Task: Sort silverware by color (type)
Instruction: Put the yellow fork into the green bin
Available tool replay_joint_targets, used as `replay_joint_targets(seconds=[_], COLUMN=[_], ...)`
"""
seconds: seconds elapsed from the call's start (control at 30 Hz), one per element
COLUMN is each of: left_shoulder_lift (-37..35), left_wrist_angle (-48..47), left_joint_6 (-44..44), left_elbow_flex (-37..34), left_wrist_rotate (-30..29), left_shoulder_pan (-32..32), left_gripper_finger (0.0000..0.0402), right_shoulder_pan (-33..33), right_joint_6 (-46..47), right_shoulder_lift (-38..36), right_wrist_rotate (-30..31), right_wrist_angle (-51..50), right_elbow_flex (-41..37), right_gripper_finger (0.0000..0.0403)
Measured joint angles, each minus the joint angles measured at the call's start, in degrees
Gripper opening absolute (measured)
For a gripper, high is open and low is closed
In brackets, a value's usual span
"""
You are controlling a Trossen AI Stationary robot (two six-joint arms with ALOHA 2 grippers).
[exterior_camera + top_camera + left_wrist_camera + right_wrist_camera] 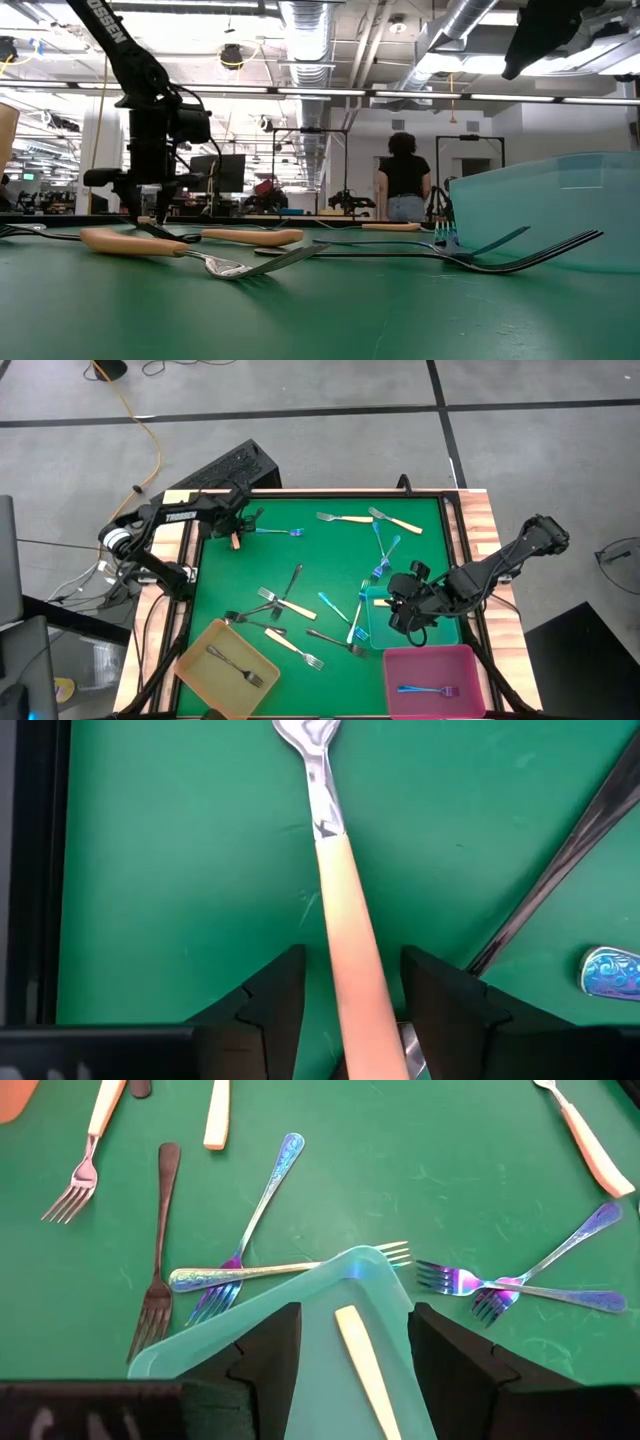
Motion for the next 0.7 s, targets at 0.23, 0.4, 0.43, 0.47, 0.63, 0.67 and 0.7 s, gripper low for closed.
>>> replay_joint_targets(seconds=[0.23, 0.4, 0.43, 0.47, 0.63, 0.67, 0.7], left_shoulder_lift=[0.11, 0.15, 0.16, 0.16, -0.38, -0.89, -1.57], left_wrist_angle=[0.07, 0.38, 0.53, 0.59, 0.64, 0.69, 0.71], left_joint_6=[-0.23, 1.04, 1.5, 1.89, 3.98, 4.59, 5.01], left_elbow_flex=[0.11, 0.11, 0.07, 0.07, 0.03, -0.08, -0.23], left_wrist_rotate=[0.36, 0.38, 0.38, 0.44, 0.93, 1.15, 1.5], left_shoulder_pan=[0.04, -0.02, -0.02, -0.02, -0.02, -0.04, -0.13], left_gripper_finger=[0.0117, 0.004, 0.0036, 0.0036, 0.0036, 0.0036, 0.0036], right_shoulder_pan=[0.0, 0.0, 0.0, 0.0, 0.0, 0.0, 0.0], right_joint_6=[1.45, 1.45, 1.45, 1.46, 1.45, 1.45, 1.43], right_shoulder_lift=[0.0, 0.0, 0.0, 0.0, 0.0, 0.0, 0.0], right_wrist_rotate=[0.04, 0.19, 0.2, 0.21, 0.22, 0.22, 0.4], right_wrist_angle=[0.0, 0.0, 0.0, -0.01, -0.01, 0.0, 0.0], right_elbow_flex=[0.0, 0.0, 0.0, 0.0, 0.0, 0.0, 0.0], right_gripper_finger=[0.0205, 0.0205, 0.0205, 0.0205, 0.0205, 0.0205, 0.0205])
